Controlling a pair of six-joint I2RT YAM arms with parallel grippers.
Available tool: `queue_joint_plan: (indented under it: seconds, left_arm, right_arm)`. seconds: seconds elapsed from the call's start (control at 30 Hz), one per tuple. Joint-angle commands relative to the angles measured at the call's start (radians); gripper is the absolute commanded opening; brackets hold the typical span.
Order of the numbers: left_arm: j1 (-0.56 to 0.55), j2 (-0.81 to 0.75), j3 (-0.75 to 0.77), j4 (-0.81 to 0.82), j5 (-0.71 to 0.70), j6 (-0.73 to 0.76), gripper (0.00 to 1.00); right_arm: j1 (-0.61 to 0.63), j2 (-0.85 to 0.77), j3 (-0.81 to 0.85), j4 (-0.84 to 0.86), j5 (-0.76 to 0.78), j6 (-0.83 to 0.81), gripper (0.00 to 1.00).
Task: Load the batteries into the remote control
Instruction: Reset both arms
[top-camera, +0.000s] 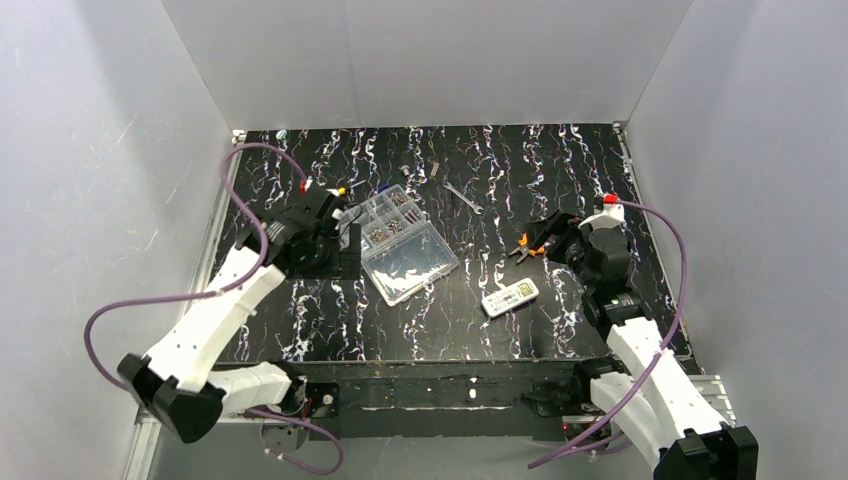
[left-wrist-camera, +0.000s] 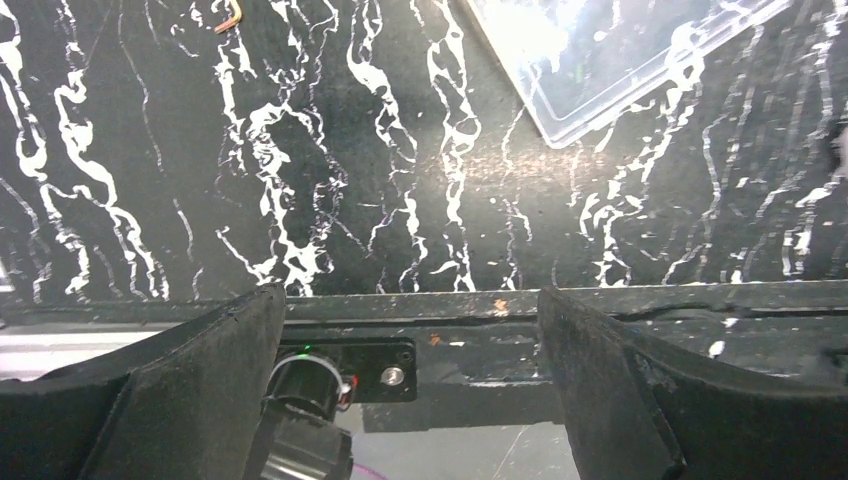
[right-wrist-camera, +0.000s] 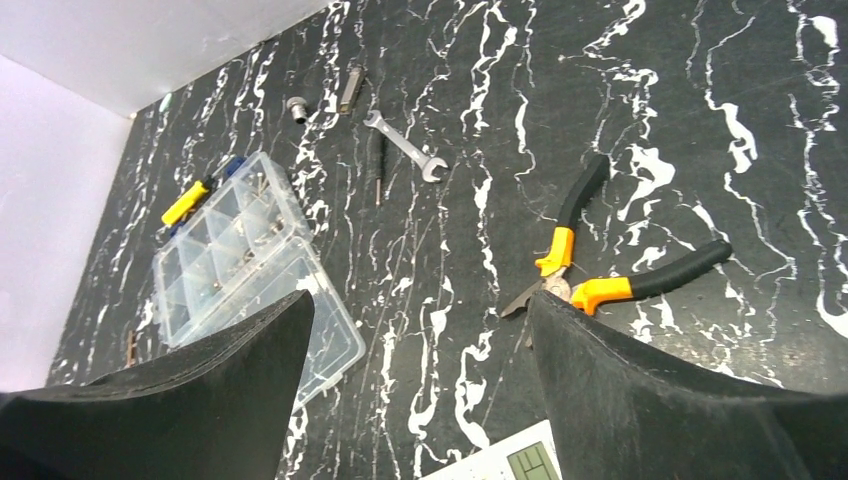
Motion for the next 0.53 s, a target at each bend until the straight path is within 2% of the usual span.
queue_joint_plan:
  seconds: [0.0,0.2,0.5]
  left_arm:
    - [0.004,-0.148,-0.093,0.053,0.021,-0.033,0.98]
    - [0.004,-0.309,-0.276,0.301,-0.013,-0.094,0.98]
    - [0.004,-0.272,-0.232,0.263,-0.023,-0.094,0.98]
  right_arm:
    - [-0.001,0.017,0.072,0.021,-0.047,0.055,0.87]
    - [-0.001,0.043,0.090,-0.019,-0.083,0.062,0.88]
    - [-0.001,0.062,0.114,-0.050,-0.089,0.042,0.89]
